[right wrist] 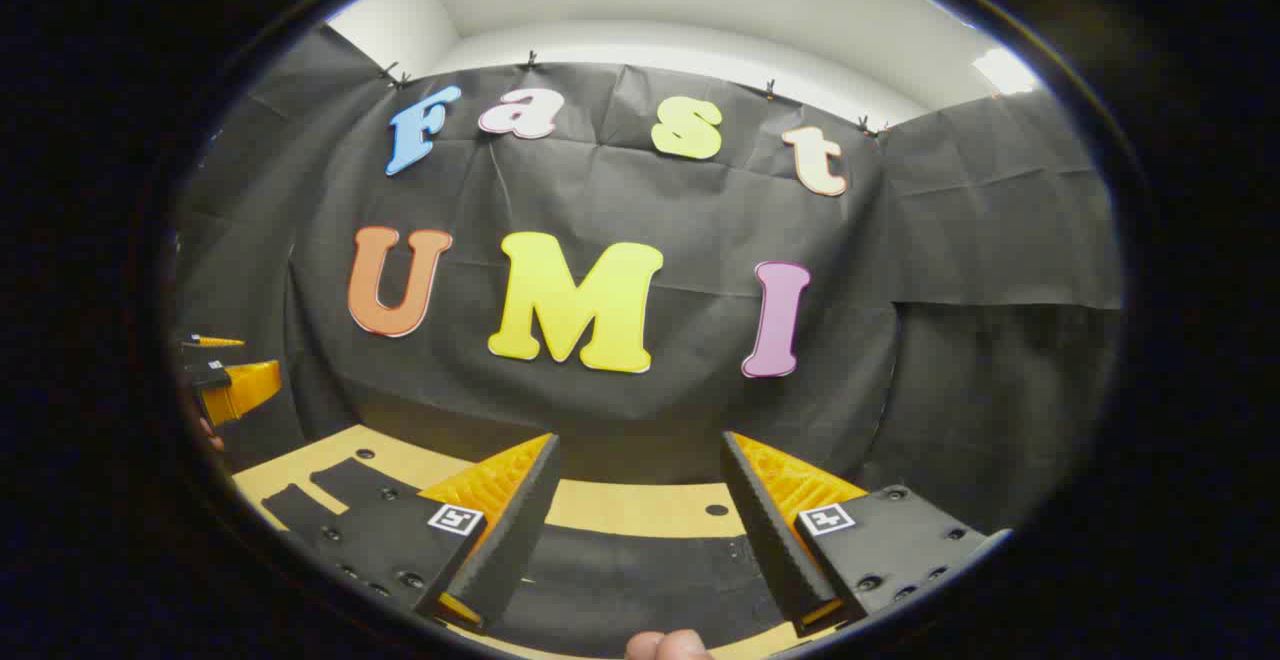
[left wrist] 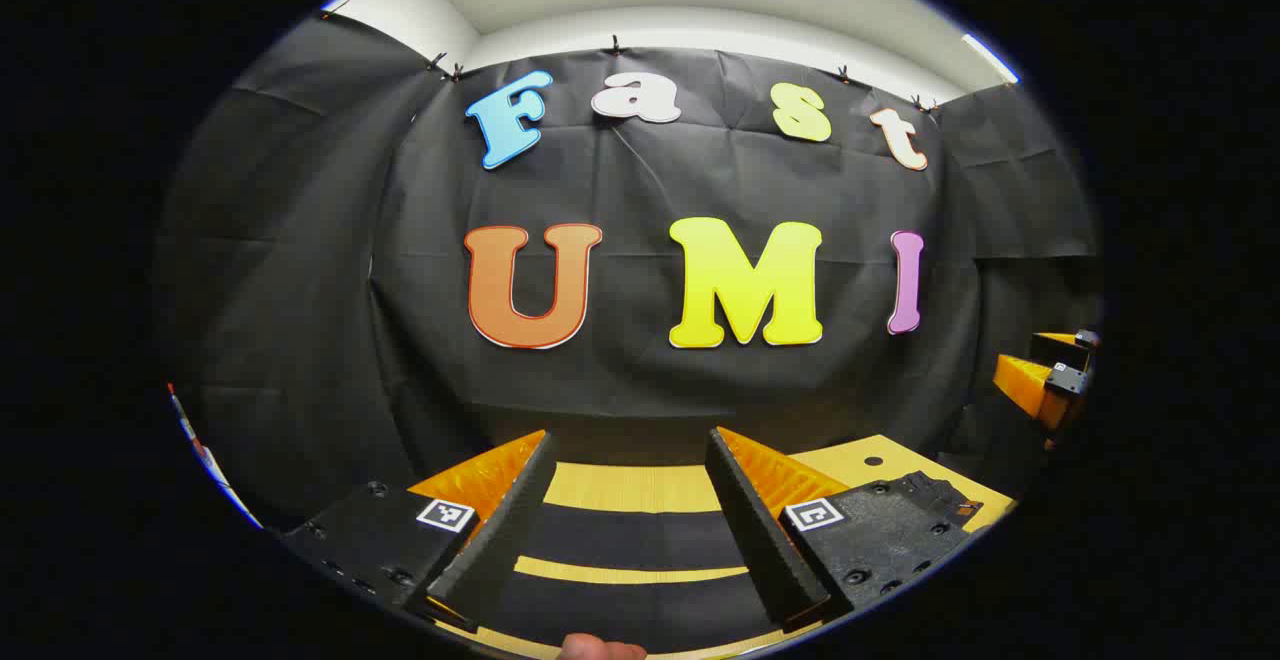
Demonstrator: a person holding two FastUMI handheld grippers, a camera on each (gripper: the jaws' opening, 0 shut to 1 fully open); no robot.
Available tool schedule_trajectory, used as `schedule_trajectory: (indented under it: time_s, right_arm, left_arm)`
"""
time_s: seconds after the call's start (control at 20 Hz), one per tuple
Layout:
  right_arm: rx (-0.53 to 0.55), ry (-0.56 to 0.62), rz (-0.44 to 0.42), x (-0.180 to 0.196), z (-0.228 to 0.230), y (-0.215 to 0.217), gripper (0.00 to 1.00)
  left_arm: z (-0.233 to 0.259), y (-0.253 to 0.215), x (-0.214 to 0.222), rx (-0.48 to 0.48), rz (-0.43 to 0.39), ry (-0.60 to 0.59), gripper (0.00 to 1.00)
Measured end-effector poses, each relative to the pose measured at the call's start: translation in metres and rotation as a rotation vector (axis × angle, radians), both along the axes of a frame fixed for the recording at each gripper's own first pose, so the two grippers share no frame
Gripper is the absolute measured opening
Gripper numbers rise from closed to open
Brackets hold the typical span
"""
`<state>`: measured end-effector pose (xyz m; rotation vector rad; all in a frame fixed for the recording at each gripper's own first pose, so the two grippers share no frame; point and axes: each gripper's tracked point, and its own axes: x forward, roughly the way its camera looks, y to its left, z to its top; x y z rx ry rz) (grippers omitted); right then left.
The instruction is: Grasp the waist and the cuffs of the jeans and fold them to make the two legs overlap; first hold the waist and fold one-third of the jeans toward the cuffs, then hold the cuffs and fold the remaining one-third in the same direction to finish folding.
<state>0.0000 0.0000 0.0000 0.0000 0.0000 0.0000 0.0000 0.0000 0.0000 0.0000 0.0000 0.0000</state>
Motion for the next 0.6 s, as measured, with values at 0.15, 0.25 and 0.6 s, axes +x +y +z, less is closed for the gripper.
schedule_trajectory:
  time_s: [0.15, 0.25, 0.6]
  right_arm:
    - [0.006, 0.012, -0.005, 0.007, -0.005, -0.008, 0.97]
    - [0.006, 0.015, -0.008, 0.011, -0.007, -0.012, 0.98]
    - [0.01, 0.018, -0.003, 0.025, -0.01, -0.014, 0.98]
  left_arm:
    - [-0.005, -0.002, 0.004, 0.004, -0.001, 0.014, 0.97]
    - [-0.007, -0.001, 0.005, 0.01, 0.005, 0.018, 0.97]
    - [-0.002, 0.005, 0.014, 0.023, 0.032, 0.012, 1.0]
